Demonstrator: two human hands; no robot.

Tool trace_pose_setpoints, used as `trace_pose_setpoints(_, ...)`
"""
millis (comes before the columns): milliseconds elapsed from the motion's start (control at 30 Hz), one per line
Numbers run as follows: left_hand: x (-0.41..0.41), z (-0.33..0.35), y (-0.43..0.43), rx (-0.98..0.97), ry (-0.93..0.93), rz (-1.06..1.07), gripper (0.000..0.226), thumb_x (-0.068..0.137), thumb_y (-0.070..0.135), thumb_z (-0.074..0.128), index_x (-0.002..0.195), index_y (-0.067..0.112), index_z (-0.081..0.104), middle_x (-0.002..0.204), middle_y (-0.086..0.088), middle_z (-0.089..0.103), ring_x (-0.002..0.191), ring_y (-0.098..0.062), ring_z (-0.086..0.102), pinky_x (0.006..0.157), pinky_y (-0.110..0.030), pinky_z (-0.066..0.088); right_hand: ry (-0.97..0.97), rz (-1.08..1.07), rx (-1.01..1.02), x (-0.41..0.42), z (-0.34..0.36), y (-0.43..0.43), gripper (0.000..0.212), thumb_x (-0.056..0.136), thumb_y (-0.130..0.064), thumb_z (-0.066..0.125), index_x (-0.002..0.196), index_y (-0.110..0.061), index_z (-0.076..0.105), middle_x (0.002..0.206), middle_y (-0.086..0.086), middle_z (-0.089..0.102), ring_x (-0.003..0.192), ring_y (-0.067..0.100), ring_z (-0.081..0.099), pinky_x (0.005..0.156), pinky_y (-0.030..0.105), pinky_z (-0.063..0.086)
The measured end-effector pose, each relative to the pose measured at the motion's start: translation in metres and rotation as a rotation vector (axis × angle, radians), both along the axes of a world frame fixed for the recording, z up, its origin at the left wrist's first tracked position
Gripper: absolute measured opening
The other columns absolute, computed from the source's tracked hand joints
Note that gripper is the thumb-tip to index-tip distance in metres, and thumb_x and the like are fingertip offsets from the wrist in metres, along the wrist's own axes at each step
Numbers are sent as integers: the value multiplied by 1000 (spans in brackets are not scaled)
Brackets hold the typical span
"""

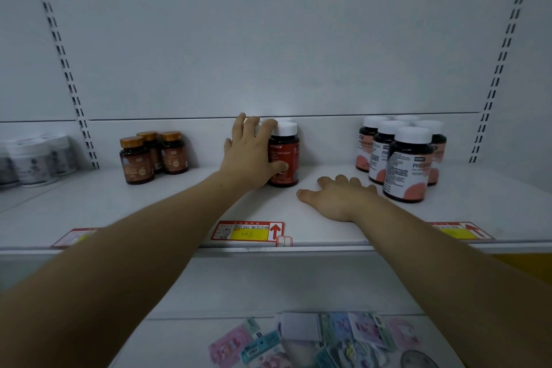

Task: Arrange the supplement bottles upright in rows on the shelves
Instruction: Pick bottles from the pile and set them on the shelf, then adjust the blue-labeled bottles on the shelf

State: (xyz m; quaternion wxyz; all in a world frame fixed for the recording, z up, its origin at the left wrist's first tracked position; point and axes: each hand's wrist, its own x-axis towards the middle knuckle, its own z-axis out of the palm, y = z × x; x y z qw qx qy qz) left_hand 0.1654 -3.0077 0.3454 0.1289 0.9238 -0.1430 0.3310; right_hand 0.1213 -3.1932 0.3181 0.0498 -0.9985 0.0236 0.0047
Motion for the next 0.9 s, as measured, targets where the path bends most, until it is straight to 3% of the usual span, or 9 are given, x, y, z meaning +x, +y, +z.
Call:
trace_pose_setpoints(200, -23, 6, 16, -13, 17, 19, 90, 78, 56, 62, 147, 35, 9, 158, -2, -1, 144, -23, -10, 113, -54, 6, -73, 3, 75, -3, 1, 0, 88, 74, -83, 28, 144, -29, 32, 149, 4, 34, 133, 32, 32, 105, 53, 25)
trace_pose_setpoints(500, -93, 18, 104, -104, 234, -11, 81, 80, 52, 64, 146, 30, 24, 155, 2, 20, 139, -19, 24, 109, -37, 25, -401, 135, 197, -14, 65, 35, 75, 80, -68, 49, 138, -20, 39, 138, 11, 46, 121, 32, 46, 95, 41, 42)
trace_pose_setpoints(633, -132, 26, 170, -97, 302, 29, 68, 80, 51, 65, 138, 27, 39, 140, -1, 44, 114, -19, 49, 89, -28, 37, -438, 254, 144, -18, 97, 114, 72, 81, -67, 48, 137, -23, 39, 137, 8, 45, 122, 30, 44, 95, 41, 41)
trace_pose_setpoints(767, -182, 27, 261, -63, 373, 134, 70, 81, 53, 63, 141, 30, 35, 148, 4, 37, 130, -17, 41, 100, -28, 32, -410, 439, 167, -33, 111, 234, 75, 82, -67, 48, 142, -23, 35, 143, 6, 41, 127, 29, 40, 98, 39, 38)
trace_pose_setpoints(900, -244, 24, 369, -68, 363, 275, 70, 81, 53, 63, 141, 30, 35, 148, 5, 37, 130, -15, 39, 101, -25, 30, -362, 624, 172, -61, 107, 375, 75, 84, -66, 47, 144, -23, 32, 147, 5, 38, 130, 28, 39, 97, 38, 36)
